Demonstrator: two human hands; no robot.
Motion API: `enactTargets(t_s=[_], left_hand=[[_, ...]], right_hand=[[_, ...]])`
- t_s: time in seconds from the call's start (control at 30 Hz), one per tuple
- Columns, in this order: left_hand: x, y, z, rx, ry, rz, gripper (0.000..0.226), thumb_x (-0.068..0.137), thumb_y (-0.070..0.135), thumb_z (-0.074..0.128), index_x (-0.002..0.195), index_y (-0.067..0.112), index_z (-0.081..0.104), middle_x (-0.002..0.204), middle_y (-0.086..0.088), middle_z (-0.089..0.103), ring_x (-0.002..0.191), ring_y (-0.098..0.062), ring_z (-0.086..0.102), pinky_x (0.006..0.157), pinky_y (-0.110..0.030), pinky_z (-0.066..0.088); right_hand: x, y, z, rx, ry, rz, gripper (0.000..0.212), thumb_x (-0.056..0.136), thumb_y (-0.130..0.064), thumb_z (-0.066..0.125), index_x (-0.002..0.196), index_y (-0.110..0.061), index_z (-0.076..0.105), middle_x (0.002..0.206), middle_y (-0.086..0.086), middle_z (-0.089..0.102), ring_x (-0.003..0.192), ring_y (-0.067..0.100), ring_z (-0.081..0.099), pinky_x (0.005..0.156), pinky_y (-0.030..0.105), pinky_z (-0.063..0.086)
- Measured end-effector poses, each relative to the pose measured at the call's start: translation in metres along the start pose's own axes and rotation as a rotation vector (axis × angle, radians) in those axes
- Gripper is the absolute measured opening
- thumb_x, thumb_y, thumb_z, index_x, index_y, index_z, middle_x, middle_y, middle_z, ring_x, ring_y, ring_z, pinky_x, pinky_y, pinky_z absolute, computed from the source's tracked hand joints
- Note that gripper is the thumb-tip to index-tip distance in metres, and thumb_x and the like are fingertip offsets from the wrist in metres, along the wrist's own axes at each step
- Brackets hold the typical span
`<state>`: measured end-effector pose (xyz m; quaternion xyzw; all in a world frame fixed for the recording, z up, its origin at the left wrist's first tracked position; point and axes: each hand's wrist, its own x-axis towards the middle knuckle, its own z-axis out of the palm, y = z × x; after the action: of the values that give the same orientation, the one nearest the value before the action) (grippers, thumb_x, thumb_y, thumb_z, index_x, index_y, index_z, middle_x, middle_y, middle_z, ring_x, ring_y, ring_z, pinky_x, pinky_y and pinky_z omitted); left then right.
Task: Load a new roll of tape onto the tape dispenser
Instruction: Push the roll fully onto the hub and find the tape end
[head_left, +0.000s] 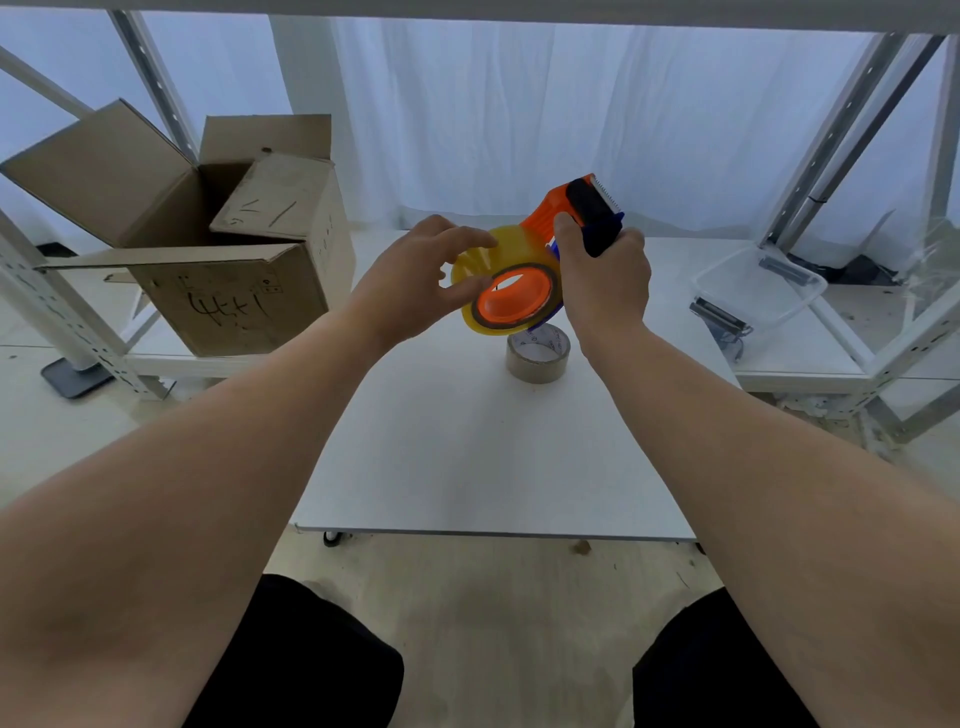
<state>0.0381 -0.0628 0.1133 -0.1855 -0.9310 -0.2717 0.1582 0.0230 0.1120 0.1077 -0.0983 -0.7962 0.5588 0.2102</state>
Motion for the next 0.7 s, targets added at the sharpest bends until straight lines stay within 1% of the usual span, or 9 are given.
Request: enactTargets(t_s=[0.07, 0.13, 0.2, 0.3, 0.37, 0.43, 0.5, 0.57, 0.7], left_hand=[[0.002, -0.002, 0.003, -0.04, -0.001, -0.034, 0.052, 0.084, 0.043, 0.062, 0.132, 0.026, 0.048, 0.125, -0.004, 0.053, 0.107, -0.019, 0.054, 0.084, -0.026, 0.046], [0.004, -0.003, 0.005, -0.113, -0.038, -0.117, 0.064, 0.082, 0.047, 0.063, 0.137, 0.023, 0.04, 0.129, -0.005, 0.053, 0.111, -0.02, 0.052, 0.087, -0.03, 0.046], [0.006, -0.005, 0.007, -0.116, -0.058, -0.168, 0.067, 0.082, 0.049, 0.062, 0.136, 0.016, 0.041, 0.126, -0.006, 0.055, 0.105, -0.019, 0.052, 0.08, -0.029, 0.042], [0.006, -0.004, 0.008, -0.036, -0.022, -0.165, 0.065, 0.08, 0.05, 0.064, 0.13, 0.012, 0.047, 0.116, -0.006, 0.059, 0.091, -0.013, 0.046, 0.072, -0.025, 0.035], [0.005, -0.003, 0.009, 0.057, -0.015, -0.16, 0.065, 0.078, 0.053, 0.064, 0.127, 0.013, 0.048, 0.114, -0.005, 0.06, 0.088, -0.013, 0.045, 0.069, -0.025, 0.034], [0.004, -0.002, 0.011, 0.159, -0.021, -0.151, 0.067, 0.077, 0.055, 0.063, 0.127, 0.013, 0.048, 0.117, -0.006, 0.06, 0.091, -0.016, 0.049, 0.07, -0.028, 0.034], [0.004, -0.002, 0.011, 0.21, -0.008, -0.138, 0.067, 0.077, 0.055, 0.062, 0.128, 0.012, 0.048, 0.121, -0.008, 0.059, 0.099, -0.023, 0.055, 0.071, -0.03, 0.035], [0.004, -0.002, 0.01, 0.252, 0.009, -0.114, 0.067, 0.079, 0.054, 0.061, 0.128, 0.011, 0.048, 0.123, -0.009, 0.059, 0.104, -0.026, 0.056, 0.073, -0.03, 0.036], [0.005, 0.003, 0.012, 0.329, -0.01, -0.051, 0.066, 0.079, 0.055, 0.06, 0.129, 0.014, 0.046, 0.126, -0.006, 0.057, 0.108, -0.025, 0.055, 0.072, -0.03, 0.036]], right_hand=[[0.0, 0.0, -0.001, 0.028, -0.012, 0.023, 0.056, 0.086, -0.048, 0.058, 0.125, -0.01, 0.042, 0.117, 0.007, 0.059, 0.099, 0.02, 0.058, 0.08, 0.026, 0.053], [0.0, -0.001, -0.003, 0.125, -0.047, 0.066, 0.056, 0.084, -0.047, 0.06, 0.122, -0.01, 0.044, 0.114, 0.007, 0.06, 0.103, 0.024, 0.061, 0.085, 0.038, 0.056], [0.002, 0.001, -0.005, 0.183, -0.129, 0.116, 0.055, 0.084, -0.047, 0.06, 0.121, -0.01, 0.044, 0.114, 0.008, 0.06, 0.103, 0.026, 0.063, 0.084, 0.042, 0.057], [0.003, 0.002, -0.005, 0.16, -0.182, 0.138, 0.057, 0.085, -0.044, 0.061, 0.126, -0.012, 0.036, 0.122, 0.009, 0.057, 0.098, 0.017, 0.061, 0.076, 0.024, 0.052], [0.002, -0.001, -0.007, -0.03, -0.036, -0.028, 0.065, 0.082, -0.04, 0.064, 0.132, -0.012, 0.033, 0.131, 0.009, 0.047, 0.109, 0.016, 0.052, 0.084, 0.02, 0.04], [0.001, -0.004, -0.008, -0.243, 0.018, -0.329, 0.054, 0.081, -0.035, 0.066, 0.125, -0.011, 0.046, 0.123, 0.008, 0.05, 0.11, 0.02, 0.049, 0.089, 0.024, 0.037], [-0.002, -0.008, -0.004, -0.319, -0.191, -0.435, 0.034, 0.083, -0.036, 0.064, 0.105, -0.01, 0.06, 0.103, 0.006, 0.059, 0.091, 0.018, 0.054, 0.08, 0.028, 0.044], [-0.005, -0.007, 0.002, -0.414, -0.385, -0.363, 0.036, 0.086, -0.042, 0.061, 0.098, -0.008, 0.064, 0.09, 0.003, 0.06, 0.082, 0.016, 0.053, 0.071, 0.026, 0.038], [-0.007, -0.002, 0.003, -0.361, -0.517, -0.219, 0.034, 0.091, -0.037, 0.053, 0.089, -0.005, 0.063, 0.075, 0.002, 0.055, 0.074, 0.017, 0.052, 0.063, 0.023, 0.037]])
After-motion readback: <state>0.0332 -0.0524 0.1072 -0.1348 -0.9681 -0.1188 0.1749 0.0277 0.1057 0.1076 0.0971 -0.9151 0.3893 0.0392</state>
